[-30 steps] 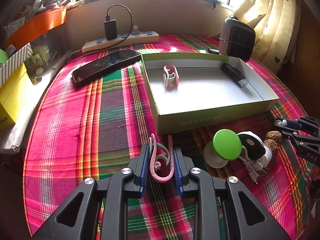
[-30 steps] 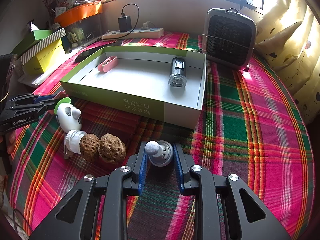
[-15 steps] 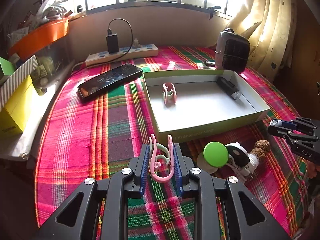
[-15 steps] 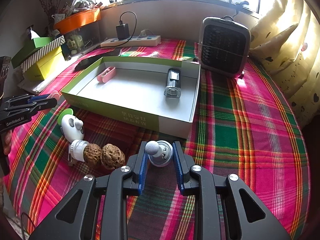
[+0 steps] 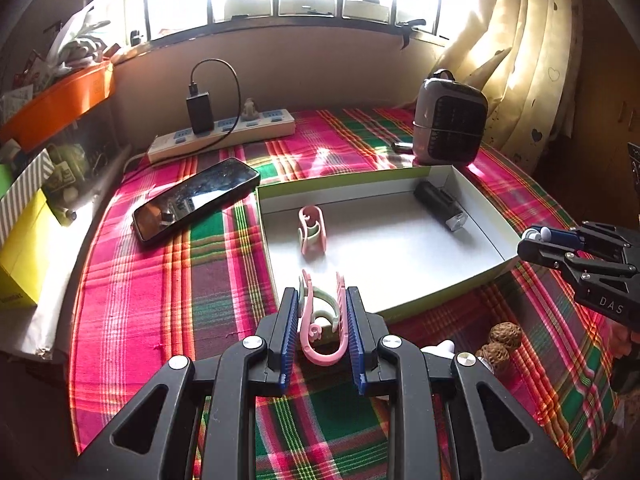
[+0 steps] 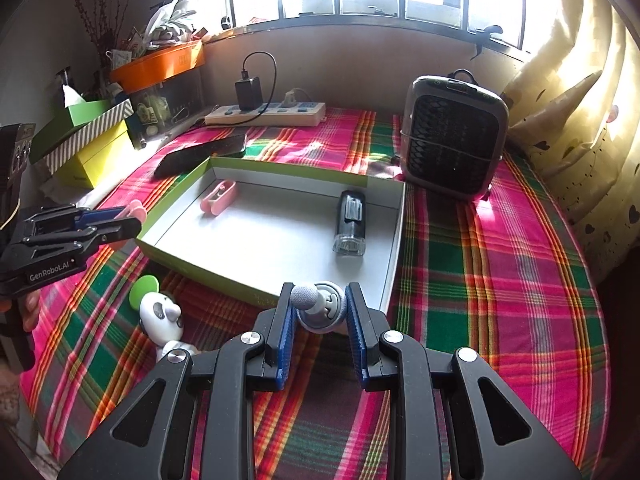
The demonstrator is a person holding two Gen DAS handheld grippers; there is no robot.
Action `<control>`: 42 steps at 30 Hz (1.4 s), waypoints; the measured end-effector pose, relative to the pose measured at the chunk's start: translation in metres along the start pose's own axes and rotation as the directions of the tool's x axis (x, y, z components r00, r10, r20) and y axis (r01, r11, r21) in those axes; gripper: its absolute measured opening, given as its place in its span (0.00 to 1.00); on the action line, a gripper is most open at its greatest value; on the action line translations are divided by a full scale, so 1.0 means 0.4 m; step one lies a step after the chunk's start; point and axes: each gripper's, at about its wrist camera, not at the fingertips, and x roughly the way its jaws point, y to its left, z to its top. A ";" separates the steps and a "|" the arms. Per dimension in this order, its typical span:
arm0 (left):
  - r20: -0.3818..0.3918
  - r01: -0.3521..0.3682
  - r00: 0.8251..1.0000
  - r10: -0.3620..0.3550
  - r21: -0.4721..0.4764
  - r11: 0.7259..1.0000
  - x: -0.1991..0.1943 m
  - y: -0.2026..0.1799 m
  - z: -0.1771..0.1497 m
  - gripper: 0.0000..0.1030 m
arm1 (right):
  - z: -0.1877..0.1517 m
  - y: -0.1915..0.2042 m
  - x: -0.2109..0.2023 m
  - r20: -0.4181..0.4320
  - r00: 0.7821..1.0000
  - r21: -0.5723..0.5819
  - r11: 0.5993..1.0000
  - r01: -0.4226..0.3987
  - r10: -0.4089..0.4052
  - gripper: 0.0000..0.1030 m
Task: Organize objects
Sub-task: 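Carry the white knob into the box with the right tool while the left carries the pink clip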
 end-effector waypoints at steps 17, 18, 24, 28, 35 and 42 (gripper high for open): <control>-0.053 0.015 0.998 -0.015 -0.010 1.000 0.115 -0.003 0.053 0.21 | 0.134 -0.020 0.158 -0.039 0.999 0.008 1.000 0.009 -0.009 0.25; -0.055 0.017 0.998 -0.018 -0.015 1.000 0.120 -0.002 0.056 0.21 | 0.138 -0.017 0.170 -0.044 0.999 0.006 1.000 0.009 -0.009 0.25; -0.077 0.014 0.997 -0.016 -0.025 1.000 0.152 0.004 0.062 0.21 | 0.161 -0.002 0.242 -0.086 0.996 -0.017 1.000 -0.002 0.001 0.25; -0.077 0.023 0.997 -0.024 -0.022 0.999 0.161 0.004 0.062 0.21 | 0.172 0.001 0.274 -0.099 0.995 -0.023 1.000 -0.002 0.000 0.25; -0.090 0.029 0.995 -0.031 -0.030 0.999 0.178 0.001 0.064 0.21 | 0.178 0.002 0.300 -0.118 0.993 -0.030 1.000 -0.001 -0.003 0.25; -0.102 0.036 0.994 -0.038 -0.030 0.999 0.191 -0.001 0.065 0.21 | 0.181 0.008 0.310 -0.139 0.990 -0.040 0.999 0.010 -0.015 0.25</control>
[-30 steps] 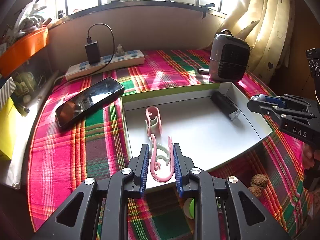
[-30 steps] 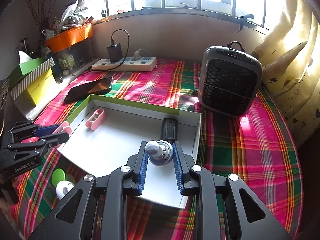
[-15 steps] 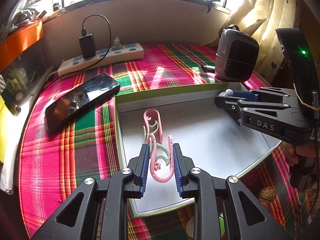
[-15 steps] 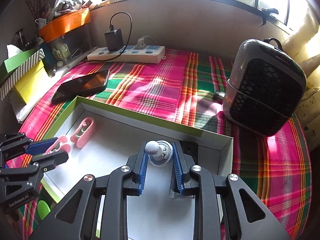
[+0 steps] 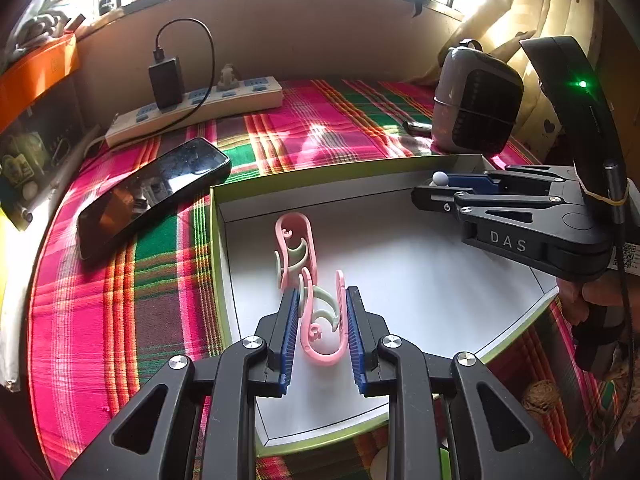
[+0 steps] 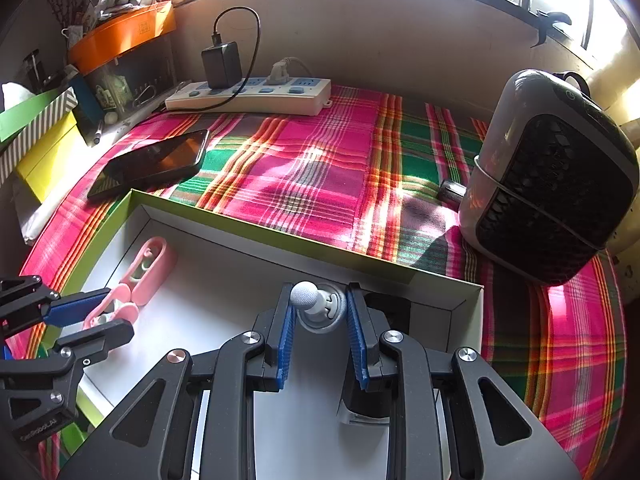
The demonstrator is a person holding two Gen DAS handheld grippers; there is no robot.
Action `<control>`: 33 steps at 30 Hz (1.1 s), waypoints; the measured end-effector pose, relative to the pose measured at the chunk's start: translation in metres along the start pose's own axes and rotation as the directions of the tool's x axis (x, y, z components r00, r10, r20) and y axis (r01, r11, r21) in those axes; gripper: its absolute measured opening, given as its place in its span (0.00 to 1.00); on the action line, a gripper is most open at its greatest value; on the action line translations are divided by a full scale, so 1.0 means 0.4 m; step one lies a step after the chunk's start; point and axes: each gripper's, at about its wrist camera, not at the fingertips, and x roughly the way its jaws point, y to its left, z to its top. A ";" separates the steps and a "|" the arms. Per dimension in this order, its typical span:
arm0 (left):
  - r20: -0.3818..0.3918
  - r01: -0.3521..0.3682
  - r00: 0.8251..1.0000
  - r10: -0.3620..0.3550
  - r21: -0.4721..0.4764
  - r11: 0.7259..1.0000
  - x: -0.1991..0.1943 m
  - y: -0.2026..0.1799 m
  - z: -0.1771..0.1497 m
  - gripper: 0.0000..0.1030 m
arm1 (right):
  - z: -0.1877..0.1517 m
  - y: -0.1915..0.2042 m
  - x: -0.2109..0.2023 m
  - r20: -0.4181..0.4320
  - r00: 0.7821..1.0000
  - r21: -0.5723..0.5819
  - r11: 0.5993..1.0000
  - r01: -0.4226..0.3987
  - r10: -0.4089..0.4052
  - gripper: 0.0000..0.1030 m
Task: Organize objects
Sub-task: 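Carry the white knob into the box with the right tool while the left carries the pink clip, then open the right tool to set down the white knob while the left tool releases the pink clip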
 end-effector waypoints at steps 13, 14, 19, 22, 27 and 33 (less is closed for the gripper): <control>-0.003 -0.018 1.000 0.018 0.007 1.000 0.006 -0.003 0.001 0.21 | 0.003 0.004 0.005 -0.011 1.000 -0.004 1.000 0.019 -0.019 0.25; -0.004 -0.021 1.000 0.021 0.007 1.000 0.007 -0.003 0.001 0.21 | 0.003 0.004 0.005 -0.012 1.000 -0.003 1.000 0.019 -0.019 0.25; -0.004 -0.037 0.999 0.037 0.024 0.999 0.009 -0.008 0.000 0.21 | 0.003 0.007 0.006 -0.013 1.000 -0.005 1.000 0.025 -0.025 0.25; -0.005 -0.034 0.999 0.034 0.021 0.999 0.010 -0.010 0.000 0.21 | 0.004 0.007 0.006 -0.013 1.000 -0.004 1.000 0.025 -0.025 0.25; -0.006 -0.042 0.999 0.042 0.031 0.999 0.012 -0.014 0.000 0.22 | 0.004 0.006 0.007 -0.013 1.000 -0.003 1.000 0.026 -0.026 0.26; -0.008 -0.027 1.000 0.028 0.024 0.999 0.010 -0.014 0.001 0.26 | 0.004 0.003 0.007 -0.012 1.000 0.015 1.000 0.014 -0.014 0.35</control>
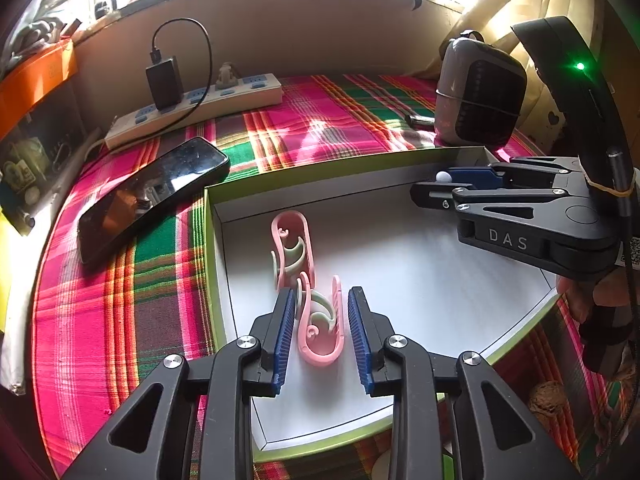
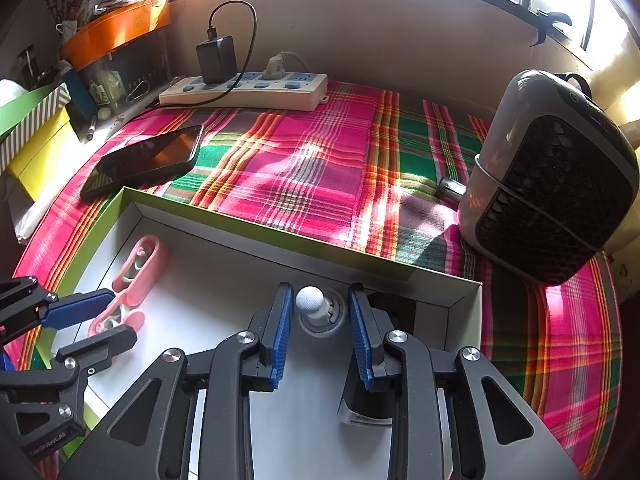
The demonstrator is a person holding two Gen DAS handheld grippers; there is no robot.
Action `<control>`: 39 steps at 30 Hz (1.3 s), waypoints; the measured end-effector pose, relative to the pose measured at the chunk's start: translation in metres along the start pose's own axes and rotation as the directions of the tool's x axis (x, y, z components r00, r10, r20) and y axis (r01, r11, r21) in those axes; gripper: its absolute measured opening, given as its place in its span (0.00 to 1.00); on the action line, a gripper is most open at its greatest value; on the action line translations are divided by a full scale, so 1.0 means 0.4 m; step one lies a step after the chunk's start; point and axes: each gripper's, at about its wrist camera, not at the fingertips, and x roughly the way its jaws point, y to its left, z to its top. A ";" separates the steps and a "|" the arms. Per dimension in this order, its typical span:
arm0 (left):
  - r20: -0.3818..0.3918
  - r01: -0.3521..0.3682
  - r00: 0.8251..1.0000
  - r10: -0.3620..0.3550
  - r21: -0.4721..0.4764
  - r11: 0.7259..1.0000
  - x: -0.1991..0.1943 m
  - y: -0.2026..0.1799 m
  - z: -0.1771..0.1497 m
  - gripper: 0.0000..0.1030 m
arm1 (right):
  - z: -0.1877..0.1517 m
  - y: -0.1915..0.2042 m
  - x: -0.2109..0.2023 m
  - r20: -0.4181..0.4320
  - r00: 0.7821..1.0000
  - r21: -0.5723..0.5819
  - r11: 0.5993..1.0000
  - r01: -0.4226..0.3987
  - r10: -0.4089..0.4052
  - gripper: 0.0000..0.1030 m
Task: Organize objects
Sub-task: 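Open the right tool to set down the white knob while the left tool releases the pink clip, then lift both open tools out of the box toward the loose objects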
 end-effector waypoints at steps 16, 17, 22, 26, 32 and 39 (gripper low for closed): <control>0.027 0.022 0.999 -0.021 -0.040 0.999 -0.041 0.013 -0.005 0.36 | -0.010 0.011 -0.046 0.040 0.999 0.008 1.000 -0.006 0.006 0.38; 0.030 0.022 0.999 -0.020 -0.042 0.999 -0.047 0.014 -0.007 0.36 | -0.011 0.011 -0.050 0.042 0.999 0.009 1.000 -0.006 0.006 0.38; 0.044 0.022 0.999 -0.020 -0.047 0.999 -0.068 0.013 -0.014 0.37 | -0.021 0.014 -0.072 0.054 0.999 0.010 1.000 -0.002 0.002 0.38; 0.053 0.021 0.998 -0.018 -0.052 0.998 -0.085 0.013 -0.024 0.37 | -0.033 0.016 -0.093 0.068 0.998 0.016 1.000 -0.001 0.000 0.38; 0.065 0.019 0.998 -0.015 -0.061 0.998 -0.110 0.012 -0.041 0.37 | -0.058 0.016 -0.128 0.091 0.996 0.026 1.000 -0.003 0.001 0.38; 0.093 0.024 0.996 -0.017 -0.072 0.997 -0.150 0.011 -0.062 0.37 | -0.090 0.020 -0.174 0.118 0.993 0.029 1.000 -0.005 0.002 0.38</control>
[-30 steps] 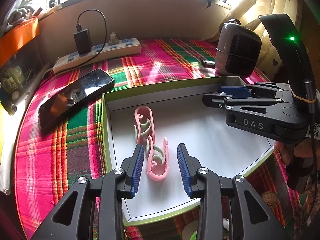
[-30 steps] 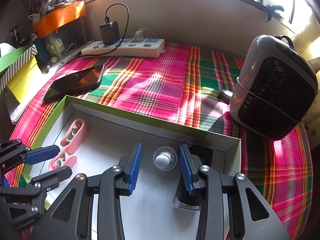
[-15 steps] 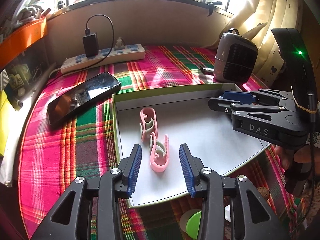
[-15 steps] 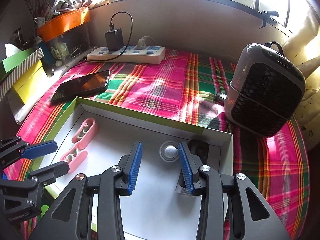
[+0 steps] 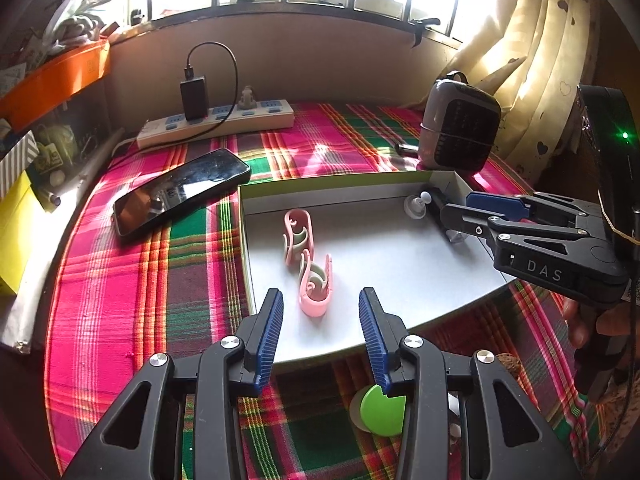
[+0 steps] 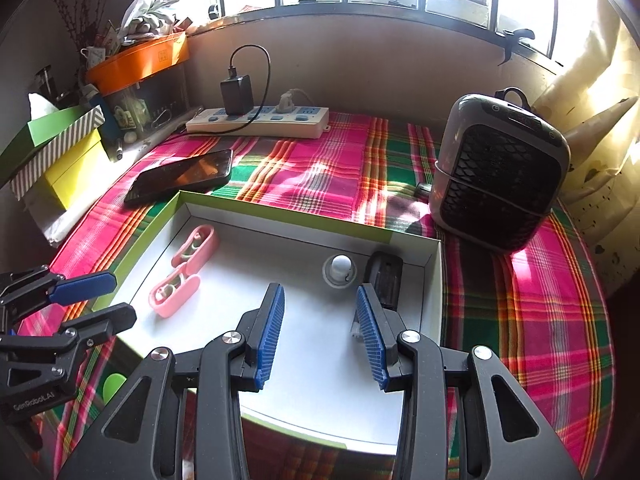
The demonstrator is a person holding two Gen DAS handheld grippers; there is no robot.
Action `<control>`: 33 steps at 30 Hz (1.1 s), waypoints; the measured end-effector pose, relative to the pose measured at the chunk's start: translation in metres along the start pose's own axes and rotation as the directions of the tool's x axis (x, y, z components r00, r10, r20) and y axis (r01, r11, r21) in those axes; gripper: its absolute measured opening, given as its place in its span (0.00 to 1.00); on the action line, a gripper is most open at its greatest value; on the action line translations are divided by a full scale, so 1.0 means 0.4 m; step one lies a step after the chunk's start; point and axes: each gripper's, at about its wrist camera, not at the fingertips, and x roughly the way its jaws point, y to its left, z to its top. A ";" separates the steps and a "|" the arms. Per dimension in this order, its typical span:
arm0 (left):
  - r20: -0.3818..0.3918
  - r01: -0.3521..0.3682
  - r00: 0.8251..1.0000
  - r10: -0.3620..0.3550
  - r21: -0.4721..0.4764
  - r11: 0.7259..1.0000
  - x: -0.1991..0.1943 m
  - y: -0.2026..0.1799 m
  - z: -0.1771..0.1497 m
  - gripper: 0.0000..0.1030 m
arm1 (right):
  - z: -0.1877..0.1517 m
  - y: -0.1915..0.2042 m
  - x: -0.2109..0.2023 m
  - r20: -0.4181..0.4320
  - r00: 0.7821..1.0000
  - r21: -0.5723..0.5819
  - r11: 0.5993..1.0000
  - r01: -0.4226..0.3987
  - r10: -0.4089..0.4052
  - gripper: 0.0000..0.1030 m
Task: Organize objects
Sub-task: 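Lift both open tools out of the box toward the loose objects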
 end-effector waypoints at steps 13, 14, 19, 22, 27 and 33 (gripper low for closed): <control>0.028 0.015 1.000 -0.014 -0.031 0.999 -0.067 0.011 -0.057 0.37 | -0.067 0.005 -0.072 0.022 1.000 0.001 1.000 -0.006 0.006 0.38; 0.028 0.017 0.999 -0.016 -0.031 0.999 -0.071 0.011 -0.062 0.37 | -0.072 0.006 -0.076 0.024 1.000 0.002 1.000 -0.007 0.007 0.38; 0.038 0.037 0.999 -0.036 -0.027 0.999 -0.092 0.005 -0.082 0.37 | -0.102 0.003 -0.098 0.027 0.999 0.012 1.000 -0.018 0.018 0.38; 0.035 0.049 0.998 -0.048 -0.033 0.998 -0.098 0.007 -0.096 0.37 | -0.124 0.009 -0.111 0.027 0.999 0.004 1.000 -0.030 0.030 0.38; 0.029 0.087 0.996 -0.086 -0.045 0.995 -0.104 0.009 -0.123 0.37 | -0.166 0.009 -0.130 0.028 0.998 0.014 0.998 -0.058 0.058 0.38; 0.015 0.110 0.994 -0.109 -0.047 0.993 -0.100 -0.001 -0.147 0.38 | -0.207 0.013 -0.140 0.018 0.996 0.009 0.996 -0.084 0.084 0.43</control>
